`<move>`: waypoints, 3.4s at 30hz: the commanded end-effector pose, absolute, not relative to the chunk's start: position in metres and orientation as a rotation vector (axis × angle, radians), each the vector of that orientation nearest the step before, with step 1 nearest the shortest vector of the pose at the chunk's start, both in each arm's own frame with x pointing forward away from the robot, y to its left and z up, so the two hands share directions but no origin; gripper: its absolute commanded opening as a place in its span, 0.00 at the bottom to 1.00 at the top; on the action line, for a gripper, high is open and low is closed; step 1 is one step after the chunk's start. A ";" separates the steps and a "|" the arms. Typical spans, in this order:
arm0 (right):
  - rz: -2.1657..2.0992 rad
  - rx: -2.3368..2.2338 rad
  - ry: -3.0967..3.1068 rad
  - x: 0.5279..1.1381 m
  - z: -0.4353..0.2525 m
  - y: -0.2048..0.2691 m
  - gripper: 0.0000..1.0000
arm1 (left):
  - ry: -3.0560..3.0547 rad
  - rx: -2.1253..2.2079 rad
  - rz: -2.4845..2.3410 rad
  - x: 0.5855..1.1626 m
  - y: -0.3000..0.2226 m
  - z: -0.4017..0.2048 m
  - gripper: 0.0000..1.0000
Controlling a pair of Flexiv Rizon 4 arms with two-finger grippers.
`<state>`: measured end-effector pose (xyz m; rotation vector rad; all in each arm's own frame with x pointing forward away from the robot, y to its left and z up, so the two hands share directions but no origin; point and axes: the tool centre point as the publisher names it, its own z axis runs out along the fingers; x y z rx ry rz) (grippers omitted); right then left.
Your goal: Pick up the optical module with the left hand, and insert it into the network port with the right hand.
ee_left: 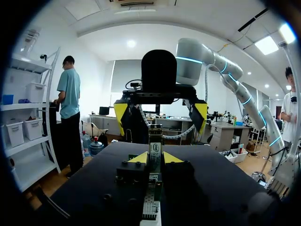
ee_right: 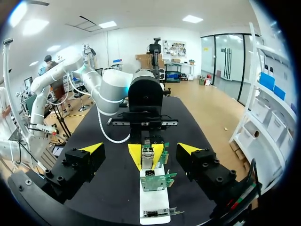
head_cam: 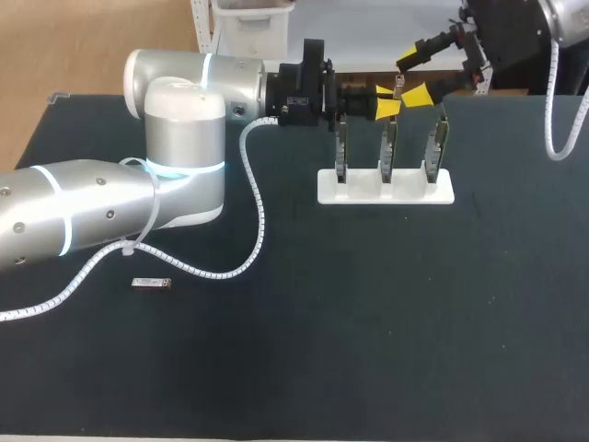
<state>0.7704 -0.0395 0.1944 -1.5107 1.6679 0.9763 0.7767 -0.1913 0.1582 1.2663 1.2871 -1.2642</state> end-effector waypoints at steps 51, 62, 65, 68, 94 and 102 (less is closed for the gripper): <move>0.958 -1.530 1.683 0.767 0.195 -0.033 0.00 | 1.285 1.267 -1.265 0.778 -0.192 0.158 1.00; 0.957 -1.529 1.683 0.766 0.195 -0.034 0.00 | 1.281 1.275 -1.258 0.777 -0.191 0.158 1.00; 0.956 -1.526 1.683 0.765 0.195 -0.034 0.00 | 1.285 1.296 -1.233 0.774 -0.187 0.158 1.00; 0.956 -1.522 1.684 0.765 0.195 -0.035 0.00 | 1.300 1.306 -1.206 0.773 -0.182 0.158 1.00; 0.965 -1.509 1.688 0.763 0.192 -0.035 0.00 | 1.535 1.500 -1.056 0.775 -0.170 0.138 1.00; 0.961 -1.512 1.686 0.763 0.192 -0.035 0.00 | 1.560 1.530 -1.026 0.776 -0.169 0.133 1.00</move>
